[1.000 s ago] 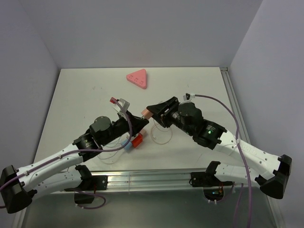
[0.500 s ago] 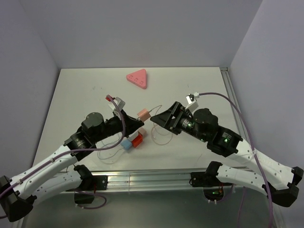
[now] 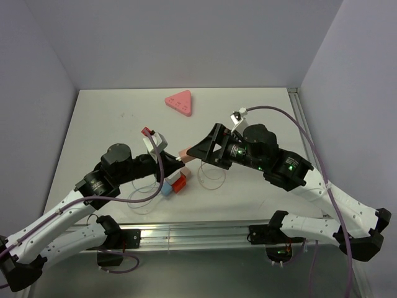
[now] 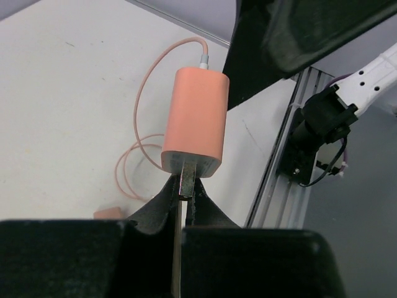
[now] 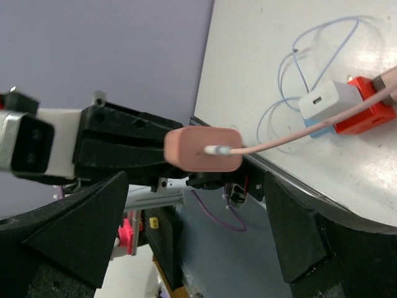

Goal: Insert the plug

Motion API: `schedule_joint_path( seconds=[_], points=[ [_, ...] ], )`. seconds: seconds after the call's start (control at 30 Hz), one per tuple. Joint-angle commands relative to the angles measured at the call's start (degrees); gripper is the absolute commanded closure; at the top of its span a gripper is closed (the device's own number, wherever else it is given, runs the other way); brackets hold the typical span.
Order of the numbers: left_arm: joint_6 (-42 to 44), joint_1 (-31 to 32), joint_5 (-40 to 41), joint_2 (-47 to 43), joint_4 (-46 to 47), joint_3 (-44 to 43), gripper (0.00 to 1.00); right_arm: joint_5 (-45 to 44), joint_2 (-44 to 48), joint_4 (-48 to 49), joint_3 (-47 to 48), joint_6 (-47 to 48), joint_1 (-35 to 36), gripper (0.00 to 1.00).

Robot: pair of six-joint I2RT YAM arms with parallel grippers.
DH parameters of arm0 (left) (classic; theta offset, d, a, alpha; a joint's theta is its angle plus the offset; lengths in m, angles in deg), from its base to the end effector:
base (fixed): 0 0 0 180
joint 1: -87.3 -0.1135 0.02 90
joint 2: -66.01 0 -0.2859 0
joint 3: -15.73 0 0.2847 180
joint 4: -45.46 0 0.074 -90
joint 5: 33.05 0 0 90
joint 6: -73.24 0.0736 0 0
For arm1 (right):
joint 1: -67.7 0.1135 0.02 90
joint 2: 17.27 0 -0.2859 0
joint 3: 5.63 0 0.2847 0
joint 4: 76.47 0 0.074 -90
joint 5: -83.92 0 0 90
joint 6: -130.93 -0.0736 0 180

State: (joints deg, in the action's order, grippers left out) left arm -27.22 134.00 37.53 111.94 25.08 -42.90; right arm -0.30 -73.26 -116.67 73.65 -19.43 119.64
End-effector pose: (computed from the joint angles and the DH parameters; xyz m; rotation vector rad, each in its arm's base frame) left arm 0.1475 -0.1922 0.3623 0.8101 1.6159 -1.0163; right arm 0.1560 0.2112 0.4202 0.0770 2.1325 1.3726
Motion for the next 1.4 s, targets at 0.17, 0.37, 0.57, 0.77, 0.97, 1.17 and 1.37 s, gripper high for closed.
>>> schedule_joint_path(
  seconds=[0.17, 0.37, 0.57, 0.77, 0.97, 1.17, 1.37],
  points=[
    [8.9, -0.1, 0.5, -0.4, -2.6, -4.8, 1.00, 9.5, -0.6, 5.2, -4.1, -6.0, -5.6, 0.06],
    [9.8, -0.1, -0.4, 0.7, -2.4, -5.0, 1.00, 14.6, -2.1, 10.7, -6.6, -8.5, -7.0, 0.12],
    [9.8, 0.0, -1.0, 1.4, -2.6, -5.0, 1.00, 15.4, -3.3, 12.9, -7.1, -9.6, -7.2, 0.17],
    [9.8, -0.1, -1.2, 0.9, -2.7, -4.5, 1.00, 16.2, -4.0, 15.0, -8.2, -10.5, -7.4, 0.26],
    [9.8, 0.0, -1.8, 0.7, -2.7, -4.3, 1.00, 16.7, -4.7, 16.0, -9.1, -10.7, -7.6, 0.38],
    [11.3, -0.1, -1.4, 0.5, -3.6, -4.3, 1.00, 16.5, -4.7, 16.3, -10.1, -9.5, -7.8, 1.00],
    [0.9, -0.1, 5.9, 1.9, -5.8, -4.7, 0.33, 7.4, 0.6, 13.1, -15.2, -6.9, -7.6, 1.00]
  ],
)
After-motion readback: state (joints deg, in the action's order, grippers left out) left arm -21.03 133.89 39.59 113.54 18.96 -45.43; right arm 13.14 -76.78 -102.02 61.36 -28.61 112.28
